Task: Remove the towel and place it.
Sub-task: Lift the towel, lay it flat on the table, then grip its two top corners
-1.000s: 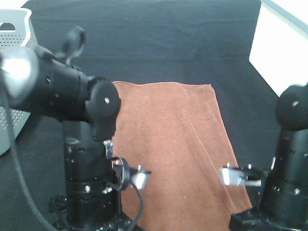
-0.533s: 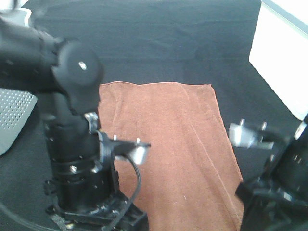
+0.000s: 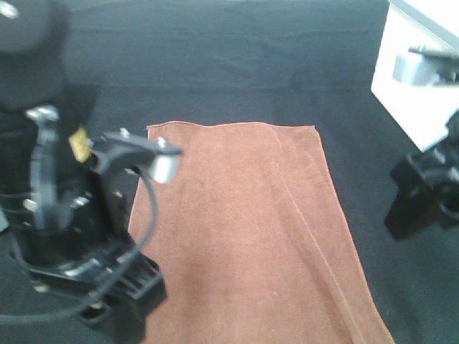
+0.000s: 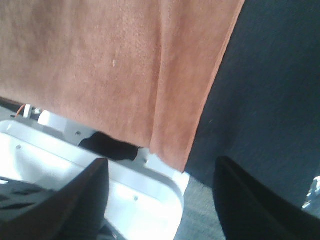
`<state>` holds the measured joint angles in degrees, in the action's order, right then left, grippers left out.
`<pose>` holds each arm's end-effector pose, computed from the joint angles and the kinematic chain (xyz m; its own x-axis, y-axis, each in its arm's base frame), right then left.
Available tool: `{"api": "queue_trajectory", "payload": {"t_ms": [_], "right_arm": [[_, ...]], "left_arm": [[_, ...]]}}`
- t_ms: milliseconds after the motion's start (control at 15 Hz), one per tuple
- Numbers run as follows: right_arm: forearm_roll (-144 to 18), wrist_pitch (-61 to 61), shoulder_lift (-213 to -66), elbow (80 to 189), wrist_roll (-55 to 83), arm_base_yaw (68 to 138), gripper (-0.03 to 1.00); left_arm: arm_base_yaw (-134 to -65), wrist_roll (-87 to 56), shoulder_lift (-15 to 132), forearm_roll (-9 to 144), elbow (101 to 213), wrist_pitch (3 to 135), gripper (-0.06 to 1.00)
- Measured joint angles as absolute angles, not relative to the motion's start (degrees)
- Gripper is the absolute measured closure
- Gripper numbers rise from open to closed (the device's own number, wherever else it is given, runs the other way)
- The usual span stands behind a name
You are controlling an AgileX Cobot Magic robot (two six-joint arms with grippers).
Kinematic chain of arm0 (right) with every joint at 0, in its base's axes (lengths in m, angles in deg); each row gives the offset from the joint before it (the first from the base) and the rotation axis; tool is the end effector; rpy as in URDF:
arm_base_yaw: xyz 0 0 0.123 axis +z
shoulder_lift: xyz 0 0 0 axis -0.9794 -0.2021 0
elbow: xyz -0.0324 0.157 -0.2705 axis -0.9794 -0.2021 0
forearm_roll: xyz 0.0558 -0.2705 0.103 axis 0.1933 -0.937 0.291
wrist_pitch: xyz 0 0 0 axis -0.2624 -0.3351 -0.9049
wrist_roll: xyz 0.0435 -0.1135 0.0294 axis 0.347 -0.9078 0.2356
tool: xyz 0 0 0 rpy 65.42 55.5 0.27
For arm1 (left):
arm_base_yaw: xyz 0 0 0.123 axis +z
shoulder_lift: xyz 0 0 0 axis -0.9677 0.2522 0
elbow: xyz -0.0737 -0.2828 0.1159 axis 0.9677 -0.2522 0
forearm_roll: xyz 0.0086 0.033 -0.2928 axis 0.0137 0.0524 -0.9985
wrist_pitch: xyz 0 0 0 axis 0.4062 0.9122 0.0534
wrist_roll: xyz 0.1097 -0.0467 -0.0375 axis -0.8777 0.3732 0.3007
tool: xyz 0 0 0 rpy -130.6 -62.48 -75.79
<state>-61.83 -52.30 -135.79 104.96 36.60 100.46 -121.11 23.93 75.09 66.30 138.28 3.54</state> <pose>0.2224 0.1094 0.2557 -0.9250 -0.2942 -0.2405 -0.3359 0.9289 0.1557 0.1944 -0.2407 0.2121 -0.8132 0.5756 0.0864 0.5480 0.8072 -0.2192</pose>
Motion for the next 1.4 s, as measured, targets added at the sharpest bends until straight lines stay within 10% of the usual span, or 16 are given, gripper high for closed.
{"api": "queue_trajectory", "payload": {"t_ms": [533, 1400], "right_arm": [[-49.0, -51.2, -146.6, 117.9, 24.2, 80.3, 0.38], [-49.9, -45.7, -173.7, 140.5, 23.6, 80.3, 0.35]], "left_arm": [[-104.7, 26.7, 74.5, 70.7, 138.3, 10.4, 0.26], [-89.2, 21.1, 90.9, 64.5, 156.8, 16.5, 0.19]]}}
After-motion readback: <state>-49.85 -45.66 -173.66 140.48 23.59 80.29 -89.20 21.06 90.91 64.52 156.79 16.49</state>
